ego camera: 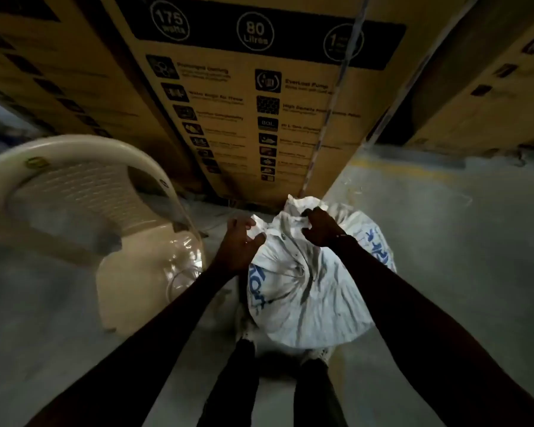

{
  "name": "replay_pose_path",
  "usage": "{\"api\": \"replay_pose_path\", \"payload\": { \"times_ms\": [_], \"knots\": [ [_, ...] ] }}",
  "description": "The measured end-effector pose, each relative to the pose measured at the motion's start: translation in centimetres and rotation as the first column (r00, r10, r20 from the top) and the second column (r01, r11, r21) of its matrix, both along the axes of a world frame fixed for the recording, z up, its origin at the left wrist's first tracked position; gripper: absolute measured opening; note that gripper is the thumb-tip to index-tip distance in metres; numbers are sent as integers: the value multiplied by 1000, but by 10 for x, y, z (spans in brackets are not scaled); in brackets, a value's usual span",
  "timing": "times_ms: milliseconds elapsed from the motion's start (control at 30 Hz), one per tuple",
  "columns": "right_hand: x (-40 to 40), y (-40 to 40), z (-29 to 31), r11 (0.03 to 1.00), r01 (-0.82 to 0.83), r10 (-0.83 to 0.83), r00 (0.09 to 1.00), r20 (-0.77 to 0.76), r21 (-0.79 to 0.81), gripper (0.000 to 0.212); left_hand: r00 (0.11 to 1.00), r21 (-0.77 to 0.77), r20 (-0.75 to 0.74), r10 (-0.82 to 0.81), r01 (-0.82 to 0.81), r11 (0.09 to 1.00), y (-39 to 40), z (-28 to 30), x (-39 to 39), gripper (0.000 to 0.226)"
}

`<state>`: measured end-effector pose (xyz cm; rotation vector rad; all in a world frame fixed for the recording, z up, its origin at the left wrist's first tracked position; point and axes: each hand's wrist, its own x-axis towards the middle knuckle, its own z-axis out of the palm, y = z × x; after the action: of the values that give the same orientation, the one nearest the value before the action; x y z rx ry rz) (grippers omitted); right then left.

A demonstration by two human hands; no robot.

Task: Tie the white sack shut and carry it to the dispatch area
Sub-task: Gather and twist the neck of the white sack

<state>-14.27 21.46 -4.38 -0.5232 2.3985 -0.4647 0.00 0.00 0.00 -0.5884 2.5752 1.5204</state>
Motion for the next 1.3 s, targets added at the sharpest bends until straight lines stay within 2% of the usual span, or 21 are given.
{"api": "replay_pose_path", "payload": {
  "times_ms": [100,200,267,367,500,567,667,733,800,833,900,1000,1133,1233,1300],
  "knots": [
    [25,27,19,990,99,-109,989,-102,-97,32,994,-39,29,-101,102,994,-3,2,-5,38],
    [64,64,52,955,227,-253,960,-120,-193,35,970,-78,71,-233,239,968,6,11,-3,46],
    [89,91,66,929,273,-310,943,-123,-251,28,944,-85,87,-318,325,942,18,19,0,58],
    [122,127,79,921,289,-342,921,-186,-263,23,873,-181,113,-474,488,854,46,35,3,72],
    [151,163,92,915,312,-379,882,-282,-255,43,721,-262,169,-672,690,675,94,48,10,84],
    [160,179,93,909,340,-402,866,-298,-239,46,656,-286,196,-729,749,597,119,45,16,91],
    [166,191,99,885,412,-461,841,-282,-217,36,627,-300,154,-763,766,569,153,37,28,83],
    [167,195,103,822,527,-566,798,-209,-215,25,642,-371,73,-764,728,577,169,35,30,57],
    [164,199,103,703,672,-710,681,-177,-234,19,660,-408,31,-751,694,593,179,37,26,29],
    [164,202,102,654,710,-754,641,-143,-263,28,665,-419,35,-746,687,593,182,39,21,22],
    [162,210,100,615,725,-776,626,-75,-310,47,657,-455,66,-751,689,563,186,40,11,22],
    [154,223,89,658,689,-711,701,52,-305,36,665,-485,79,-743,676,554,189,44,-7,22],
    [146,233,95,549,718,-590,696,410,-428,33,680,-530,93,-728,652,542,192,59,-34,7],
    [144,237,108,507,738,-472,670,573,-445,35,607,-468,51,-793,716,518,188,63,-51,5],
    [142,238,110,506,745,-423,653,628,-434,27,515,-454,66,-855,778,434,185,66,-62,6]
  ]
}}
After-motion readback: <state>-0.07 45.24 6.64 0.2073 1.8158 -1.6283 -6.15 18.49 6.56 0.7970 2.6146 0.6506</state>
